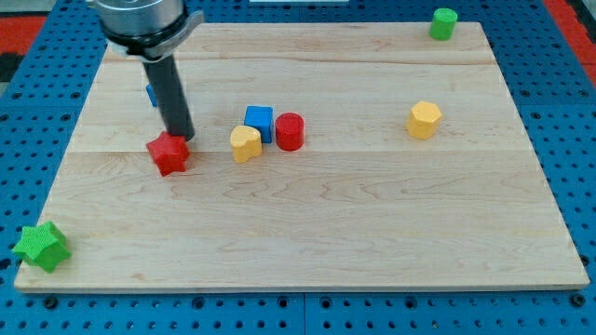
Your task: Slide the red star closer to the yellow heart
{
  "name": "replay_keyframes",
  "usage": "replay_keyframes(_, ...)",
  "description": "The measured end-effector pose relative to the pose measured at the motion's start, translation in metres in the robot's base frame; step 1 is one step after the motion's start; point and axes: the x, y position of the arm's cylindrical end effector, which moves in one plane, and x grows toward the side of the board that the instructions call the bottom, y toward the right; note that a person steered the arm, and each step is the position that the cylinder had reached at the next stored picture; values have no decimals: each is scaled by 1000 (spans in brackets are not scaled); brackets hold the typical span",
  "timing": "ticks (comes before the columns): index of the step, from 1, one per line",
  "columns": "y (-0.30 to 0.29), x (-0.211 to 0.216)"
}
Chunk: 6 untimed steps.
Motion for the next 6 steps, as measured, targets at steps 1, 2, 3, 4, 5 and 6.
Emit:
replay_keyframes(1, -39, -4)
replay_keyframes(2, -60, 20)
replay_keyframes(3, -44, 48)
replay_keyframes(4, -29, 48)
replay_keyframes(5, -28, 45)
replay_keyframes(6, -23, 32)
